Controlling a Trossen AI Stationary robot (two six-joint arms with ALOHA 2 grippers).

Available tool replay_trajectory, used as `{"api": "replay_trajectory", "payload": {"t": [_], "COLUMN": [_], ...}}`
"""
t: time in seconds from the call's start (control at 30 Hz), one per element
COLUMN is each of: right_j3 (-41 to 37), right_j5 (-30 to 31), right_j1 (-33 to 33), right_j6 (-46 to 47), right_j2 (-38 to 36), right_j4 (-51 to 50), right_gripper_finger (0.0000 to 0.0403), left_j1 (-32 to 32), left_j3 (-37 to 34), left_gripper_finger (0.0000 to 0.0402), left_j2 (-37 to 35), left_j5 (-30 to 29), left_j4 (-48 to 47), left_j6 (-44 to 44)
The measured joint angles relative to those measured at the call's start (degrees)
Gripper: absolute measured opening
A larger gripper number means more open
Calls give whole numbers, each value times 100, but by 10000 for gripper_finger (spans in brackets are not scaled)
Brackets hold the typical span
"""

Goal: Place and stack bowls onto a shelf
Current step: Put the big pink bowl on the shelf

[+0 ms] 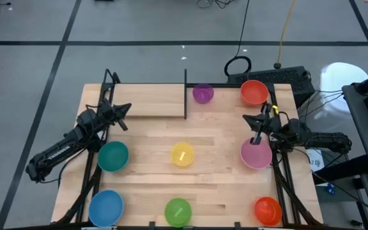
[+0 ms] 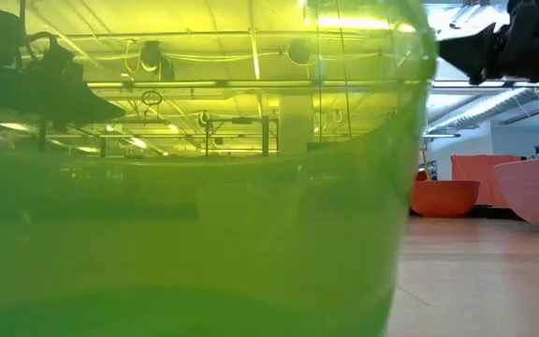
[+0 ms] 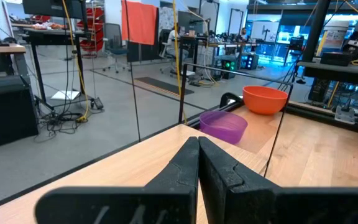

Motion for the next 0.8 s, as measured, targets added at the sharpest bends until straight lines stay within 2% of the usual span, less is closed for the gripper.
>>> {"api": "replay_trajectory", "payload": {"t": [0.1, 0.23, 0.43, 0.67, 0.8], "right_j3": [222, 921, 2333, 3296, 3330], "right_j5": [-14, -72, 832, 899, 914], "right_j1": [1, 1, 3, 3, 3], "right_j6": [111, -797, -500, 914, 1111], "right_j2": [3, 194, 870, 1117, 1067], "right_j4": [-31, -807, -2048, -2005, -1199], "right_gripper_finger": [0, 0, 0, 0, 0], "left_j1": [0, 0, 0, 0, 0], "left_j3": [0, 0, 0, 0, 0], "left_gripper_finger": [8, 8, 8, 8, 8], "left_j2": [1, -1, -1, -1, 0], "left_j5": [0, 0, 0, 0, 1], "left_j4": [-1, 0, -11, -19, -22], "left_j6": [-1, 1, 0, 1, -1]}}
